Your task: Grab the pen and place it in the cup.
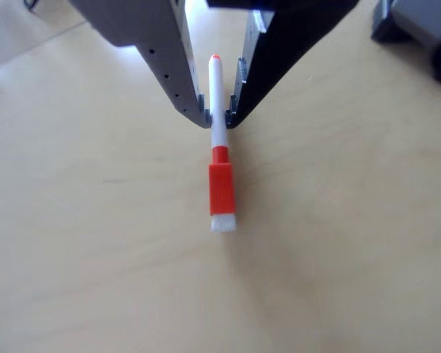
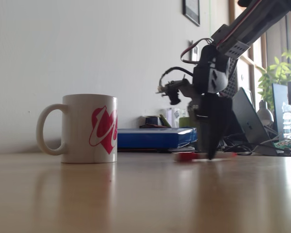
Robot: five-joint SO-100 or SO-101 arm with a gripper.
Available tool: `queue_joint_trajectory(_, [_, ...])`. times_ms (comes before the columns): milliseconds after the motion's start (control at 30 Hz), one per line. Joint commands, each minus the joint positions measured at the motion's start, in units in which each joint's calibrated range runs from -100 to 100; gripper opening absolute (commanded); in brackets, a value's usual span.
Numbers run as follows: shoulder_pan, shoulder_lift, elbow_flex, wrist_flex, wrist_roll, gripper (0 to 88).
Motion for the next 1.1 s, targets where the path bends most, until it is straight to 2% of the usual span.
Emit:
queue_joint_trajectory(0, [-0.28, -12.96, -4.11, 3.12, -3.02, 1.1])
queue_joint_trajectory(200, [-3.20, -28.06, -8.45, 9.92, -4.49, 1.1])
queue_joint_trajectory(400, [-13.88, -37.77, -8.27, 9.40, -12.64, 1.1])
queue_joint_trajectory(500, [-19.14, -39.93, -8.54, 4.33, -17.95, 1.1])
queue_joint_trajectory(633, [-20.55, -37.03, -8.36, -6.86, -24.20, 1.0])
queue_joint_trajectory(1067, [-23.14, -13.21, -19.05, -29.14, -29.87, 1.0])
